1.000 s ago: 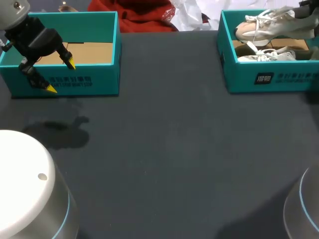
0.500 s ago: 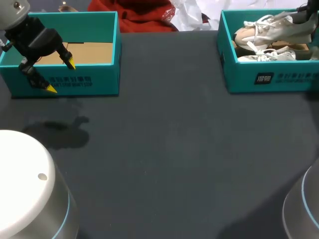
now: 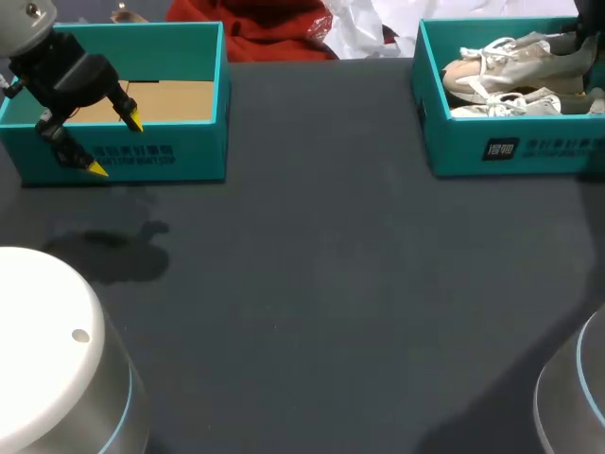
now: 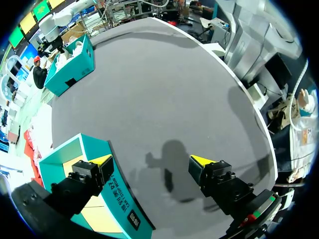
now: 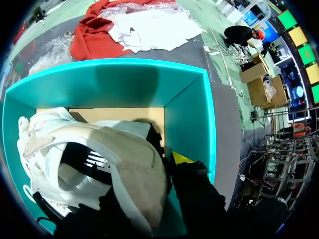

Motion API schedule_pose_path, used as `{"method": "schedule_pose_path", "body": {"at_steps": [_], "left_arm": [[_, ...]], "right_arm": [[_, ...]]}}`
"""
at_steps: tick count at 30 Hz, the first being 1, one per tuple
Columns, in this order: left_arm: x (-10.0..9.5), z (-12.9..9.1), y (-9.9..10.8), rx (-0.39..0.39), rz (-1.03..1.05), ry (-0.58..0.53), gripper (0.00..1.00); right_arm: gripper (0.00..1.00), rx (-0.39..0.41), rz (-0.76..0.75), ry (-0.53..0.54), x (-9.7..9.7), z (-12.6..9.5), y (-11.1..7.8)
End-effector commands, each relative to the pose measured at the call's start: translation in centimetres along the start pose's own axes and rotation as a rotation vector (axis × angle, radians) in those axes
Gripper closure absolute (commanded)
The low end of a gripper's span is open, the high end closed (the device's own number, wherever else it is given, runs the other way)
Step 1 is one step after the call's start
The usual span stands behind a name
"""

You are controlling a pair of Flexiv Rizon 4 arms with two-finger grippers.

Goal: Take the shoe out of the shoebox, open the shoe tongue, remove and reinsert the insole, then place the shoe into the shoebox

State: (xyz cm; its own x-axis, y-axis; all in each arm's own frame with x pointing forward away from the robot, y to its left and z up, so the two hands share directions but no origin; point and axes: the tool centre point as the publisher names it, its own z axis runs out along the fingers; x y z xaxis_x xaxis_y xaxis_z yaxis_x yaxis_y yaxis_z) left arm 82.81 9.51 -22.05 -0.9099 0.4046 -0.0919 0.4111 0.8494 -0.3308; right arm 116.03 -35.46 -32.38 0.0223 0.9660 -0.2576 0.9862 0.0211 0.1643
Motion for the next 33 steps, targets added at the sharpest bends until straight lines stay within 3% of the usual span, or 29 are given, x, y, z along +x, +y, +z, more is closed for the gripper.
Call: {"method": "schedule_pose_path", "body": {"at_steps": [1,27,31,33], "left_arm": [[0.0,0.0,0.0,-0.003,0.000,0.000,0.00],[0.0,0.0,0.0,-0.003,0.000,0.000,0.00],[0.0,0.0,0.0,-0.003,0.000,0.000,0.00],[0.0,0.0,0.0,-0.003,0.000,0.000,0.00]], "right_arm": [[1.00,0.021,0.002,0.008,0.0,0.8,0.9],[0.99,0.101,-0.004,0.066,1.4,3.8,0.8],[0.77,0.106,-0.005,0.071,1.6,3.6,0.9],[0.74,0.104,-0.005,0.072,1.6,3.3,0.8]]}}
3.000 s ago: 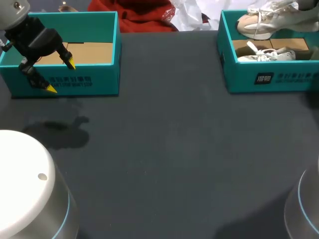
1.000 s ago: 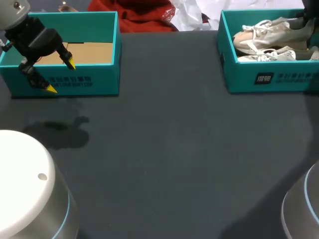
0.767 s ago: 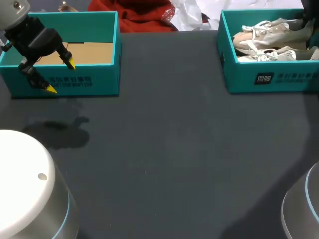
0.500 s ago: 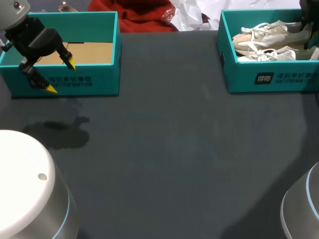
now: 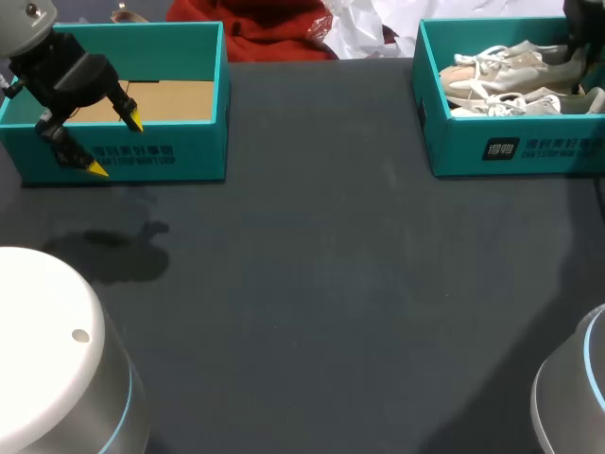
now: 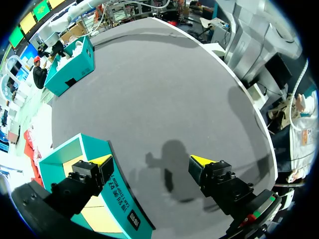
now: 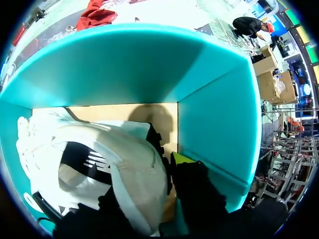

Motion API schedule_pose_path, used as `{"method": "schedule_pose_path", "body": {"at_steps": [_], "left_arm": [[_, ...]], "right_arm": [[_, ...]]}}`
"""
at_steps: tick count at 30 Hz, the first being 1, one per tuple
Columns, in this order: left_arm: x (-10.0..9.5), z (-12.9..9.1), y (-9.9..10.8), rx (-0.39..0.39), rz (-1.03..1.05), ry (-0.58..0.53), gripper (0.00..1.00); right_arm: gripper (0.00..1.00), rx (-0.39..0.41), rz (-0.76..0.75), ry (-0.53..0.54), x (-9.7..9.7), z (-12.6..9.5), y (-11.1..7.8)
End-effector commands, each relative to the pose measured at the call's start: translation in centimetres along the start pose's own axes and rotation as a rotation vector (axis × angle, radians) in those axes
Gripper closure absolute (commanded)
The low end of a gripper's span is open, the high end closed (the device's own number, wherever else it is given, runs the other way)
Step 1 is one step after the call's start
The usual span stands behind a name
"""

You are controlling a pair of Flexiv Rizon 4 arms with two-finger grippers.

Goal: Take the shoe out of the shoebox, open the shoe tongue, remove and reinsert the insole, then place the shoe into the shoebox

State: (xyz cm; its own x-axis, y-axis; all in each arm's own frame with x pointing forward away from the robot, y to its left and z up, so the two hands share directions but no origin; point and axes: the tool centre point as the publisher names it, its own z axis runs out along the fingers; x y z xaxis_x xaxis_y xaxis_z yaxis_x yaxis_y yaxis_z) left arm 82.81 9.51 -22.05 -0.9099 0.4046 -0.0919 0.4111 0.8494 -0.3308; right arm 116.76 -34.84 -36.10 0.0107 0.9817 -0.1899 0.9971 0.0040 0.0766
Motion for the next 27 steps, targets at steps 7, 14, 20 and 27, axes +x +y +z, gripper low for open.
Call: {"method": "schedule_pose_path", "body": {"at_steps": [7,14,20,27], "left_arm": [[0.0,0.0,0.0,-0.003,0.000,0.000,0.00],[0.0,0.0,0.0,-0.003,0.000,0.000,0.00],[0.0,0.0,0.0,-0.003,0.000,0.000,0.00],[0.0,0.0,0.0,-0.003,0.000,0.000,0.00]], "right_arm": [[0.66,0.017,0.005,0.006,0.2,-0.4,0.2],[0.59,0.021,0.011,0.018,0.3,-0.8,-0.5],[0.50,0.012,0.012,0.029,0.7,-1.9,-0.8],[0.25,-0.003,0.012,0.033,1.2,-4.0,-0.5]]}}
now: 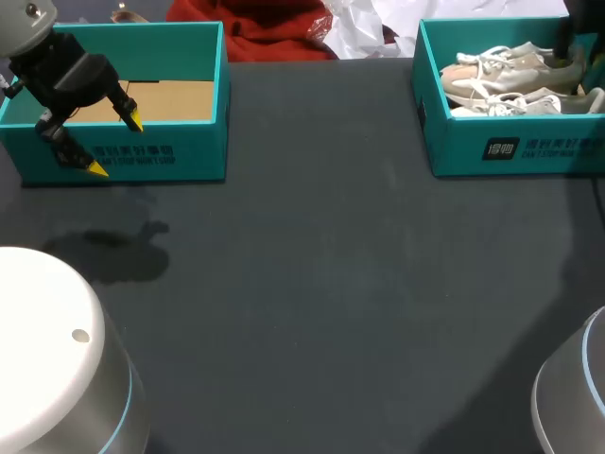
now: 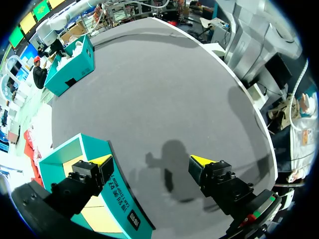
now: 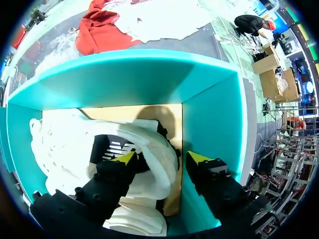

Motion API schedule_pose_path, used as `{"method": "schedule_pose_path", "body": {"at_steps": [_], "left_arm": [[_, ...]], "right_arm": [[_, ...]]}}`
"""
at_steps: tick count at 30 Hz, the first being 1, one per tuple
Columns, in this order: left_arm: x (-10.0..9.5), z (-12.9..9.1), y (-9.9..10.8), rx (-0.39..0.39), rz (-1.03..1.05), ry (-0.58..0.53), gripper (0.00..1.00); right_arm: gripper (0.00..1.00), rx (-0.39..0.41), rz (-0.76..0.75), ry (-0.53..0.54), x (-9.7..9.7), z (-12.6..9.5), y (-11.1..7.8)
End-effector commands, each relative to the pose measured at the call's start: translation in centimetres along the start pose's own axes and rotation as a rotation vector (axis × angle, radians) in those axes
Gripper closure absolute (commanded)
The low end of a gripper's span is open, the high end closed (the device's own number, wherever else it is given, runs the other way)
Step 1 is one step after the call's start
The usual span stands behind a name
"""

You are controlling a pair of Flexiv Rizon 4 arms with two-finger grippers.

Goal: Take the shoe out of the shoebox, open the shoe tongue, remove and reinsert the insole, then place the shoe into the shoebox

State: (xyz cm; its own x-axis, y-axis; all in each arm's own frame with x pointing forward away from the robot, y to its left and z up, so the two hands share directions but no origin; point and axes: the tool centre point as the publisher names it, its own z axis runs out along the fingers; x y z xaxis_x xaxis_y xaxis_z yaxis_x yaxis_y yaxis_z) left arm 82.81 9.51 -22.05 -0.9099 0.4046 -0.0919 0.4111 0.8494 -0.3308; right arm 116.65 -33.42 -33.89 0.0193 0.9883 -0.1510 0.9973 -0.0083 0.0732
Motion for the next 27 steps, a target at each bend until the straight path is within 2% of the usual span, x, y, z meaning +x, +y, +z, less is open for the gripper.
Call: {"method": "schedule_pose_path", "body": {"at_steps": [1,6,10,15,21,27], "left_arm": [[0.0,0.0,0.0,-0.003,0.000,0.000,0.00],[0.0,0.0,0.0,-0.003,0.000,0.000,0.00],[0.0,0.0,0.0,-0.003,0.000,0.000,0.00],[0.0,0.0,0.0,-0.003,0.000,0.000,0.00],[0.0,0.0,0.0,-0.003,0.000,0.000,0.00],[0.0,0.0,0.0,-0.003,0.000,0.000,0.00]], "right_arm": [[0.20,-0.006,0.001,-0.007,0.4,-1.8,-0.5],[0.00,-0.014,0.008,-0.006,0.9,-3.4,-0.6],[0.00,-0.024,0.018,-0.009,1.2,-5.0,-0.8],[0.00,-0.051,0.023,-0.002,2.0,-8.6,-1.7],[0.00,-0.076,0.006,0.046,3.7,-12.5,-3.7],[0.00,-0.087,-0.027,0.067,5.9,-15.6,-6.1]]}}
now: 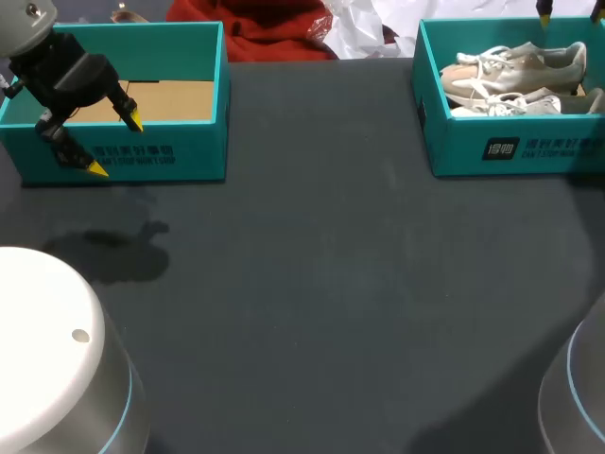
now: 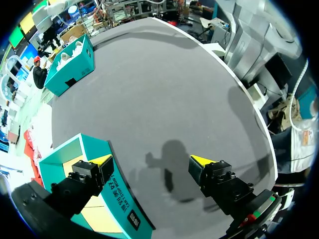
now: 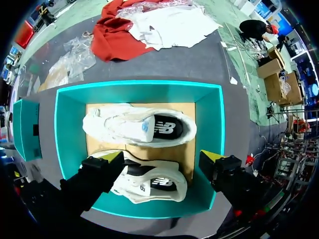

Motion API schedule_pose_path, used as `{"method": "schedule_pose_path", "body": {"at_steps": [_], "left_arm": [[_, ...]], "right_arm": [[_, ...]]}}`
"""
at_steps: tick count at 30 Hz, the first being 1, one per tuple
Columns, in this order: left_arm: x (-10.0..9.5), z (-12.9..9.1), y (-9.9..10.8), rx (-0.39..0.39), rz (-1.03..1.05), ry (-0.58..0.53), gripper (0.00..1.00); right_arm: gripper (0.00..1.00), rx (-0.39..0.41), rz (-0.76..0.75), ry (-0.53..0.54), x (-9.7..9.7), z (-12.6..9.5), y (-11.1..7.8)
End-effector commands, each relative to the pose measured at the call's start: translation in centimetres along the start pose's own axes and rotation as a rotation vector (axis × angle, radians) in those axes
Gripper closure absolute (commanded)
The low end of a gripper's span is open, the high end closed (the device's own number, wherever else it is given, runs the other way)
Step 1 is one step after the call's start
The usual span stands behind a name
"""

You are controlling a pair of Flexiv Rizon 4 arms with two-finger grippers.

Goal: Take the shoe out of the shoebox, open the shoe tongue, remove and reinsert the insole, then place the shoe into the shoebox

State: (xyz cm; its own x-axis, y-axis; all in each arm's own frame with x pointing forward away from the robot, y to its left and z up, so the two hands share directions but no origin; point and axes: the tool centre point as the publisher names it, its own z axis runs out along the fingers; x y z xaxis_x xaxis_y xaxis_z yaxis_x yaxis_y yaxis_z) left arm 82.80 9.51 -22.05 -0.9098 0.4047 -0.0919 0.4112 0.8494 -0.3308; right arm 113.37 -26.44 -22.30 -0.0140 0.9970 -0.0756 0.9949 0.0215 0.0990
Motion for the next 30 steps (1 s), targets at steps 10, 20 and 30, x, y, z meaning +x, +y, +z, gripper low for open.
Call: {"method": "schedule_pose_path", "body": {"at_steps": [10,20,30], "left_arm": [[-1.3,-2.2,0.2,-0.064,-0.388,-0.015,0.00],[-2.3,-3.8,3.0,-0.193,-0.973,-0.130,0.00],[-4.4,-5.0,6.3,-0.235,-1.351,-0.202,0.00]], "right_arm": [[0.00,-0.042,-0.031,0.004,4.6,-5.2,-6.5],[0.00,-0.030,-0.030,0.014,6.0,-5.6,-8.3],[0.00,-0.020,-0.033,0.003,6.9,-6.6,-10.3]]}}
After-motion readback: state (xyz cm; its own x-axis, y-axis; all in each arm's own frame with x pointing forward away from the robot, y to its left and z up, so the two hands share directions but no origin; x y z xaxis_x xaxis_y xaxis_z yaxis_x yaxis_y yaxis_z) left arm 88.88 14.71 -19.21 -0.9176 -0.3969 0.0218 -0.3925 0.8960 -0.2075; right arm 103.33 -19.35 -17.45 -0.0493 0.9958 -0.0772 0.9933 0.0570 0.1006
